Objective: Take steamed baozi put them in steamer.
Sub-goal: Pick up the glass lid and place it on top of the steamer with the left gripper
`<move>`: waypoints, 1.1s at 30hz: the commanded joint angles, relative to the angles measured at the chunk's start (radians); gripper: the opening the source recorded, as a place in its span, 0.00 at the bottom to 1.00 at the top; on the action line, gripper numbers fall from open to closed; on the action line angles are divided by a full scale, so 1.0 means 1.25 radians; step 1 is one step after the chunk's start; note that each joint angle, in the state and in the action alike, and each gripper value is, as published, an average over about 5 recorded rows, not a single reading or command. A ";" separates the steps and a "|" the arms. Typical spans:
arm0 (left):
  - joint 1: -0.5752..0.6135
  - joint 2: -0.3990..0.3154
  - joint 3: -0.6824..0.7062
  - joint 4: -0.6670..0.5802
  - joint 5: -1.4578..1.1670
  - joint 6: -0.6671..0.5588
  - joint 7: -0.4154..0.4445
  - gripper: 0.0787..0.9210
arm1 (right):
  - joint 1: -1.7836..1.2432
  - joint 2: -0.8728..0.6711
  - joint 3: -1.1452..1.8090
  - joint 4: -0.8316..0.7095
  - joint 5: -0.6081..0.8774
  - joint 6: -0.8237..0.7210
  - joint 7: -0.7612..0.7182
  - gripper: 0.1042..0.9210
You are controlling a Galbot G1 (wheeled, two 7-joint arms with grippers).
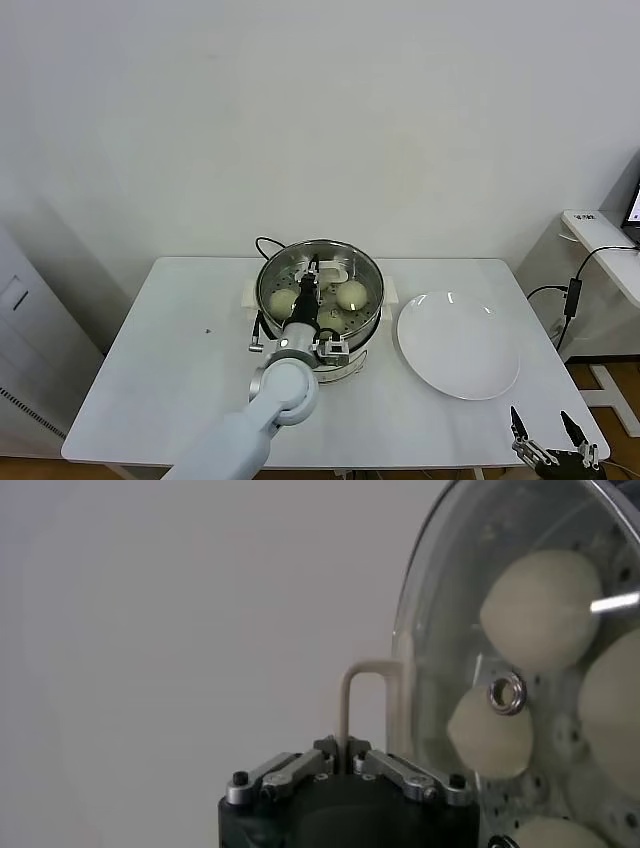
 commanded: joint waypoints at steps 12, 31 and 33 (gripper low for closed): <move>-0.013 0.004 0.018 0.026 0.031 0.005 0.015 0.05 | 0.002 0.000 0.000 0.001 0.010 0.006 0.001 0.88; 0.088 0.113 0.008 -0.268 -0.306 0.089 -0.065 0.54 | 0.024 -0.010 -0.027 -0.008 -0.008 0.006 0.004 0.88; 0.111 0.129 -0.019 -0.296 -0.344 0.062 -0.091 0.61 | 0.036 -0.021 -0.030 -0.007 0.010 0.005 -0.002 0.88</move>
